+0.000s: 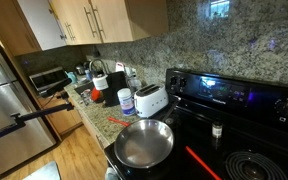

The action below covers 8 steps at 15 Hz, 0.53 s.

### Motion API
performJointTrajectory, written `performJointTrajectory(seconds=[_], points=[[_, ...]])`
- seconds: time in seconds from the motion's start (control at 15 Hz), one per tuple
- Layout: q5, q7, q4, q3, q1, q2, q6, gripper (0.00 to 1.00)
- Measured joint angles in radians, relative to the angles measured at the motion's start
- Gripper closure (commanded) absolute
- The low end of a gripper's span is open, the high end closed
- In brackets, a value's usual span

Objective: Put the paper towel roll on the stove

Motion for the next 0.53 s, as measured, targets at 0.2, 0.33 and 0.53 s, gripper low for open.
performJointTrajectory(seconds=[0.2,0.33,0.53], points=[[0.003,0.029,0.064,0.153,-0.164,-0.007,-0.057,0.0],[0.013,0.038,0.108,0.257,-0.278,-0.015,-0.09,0.0],[0.051,0.032,0.172,0.435,-0.453,-0.021,-0.126,0.0]])
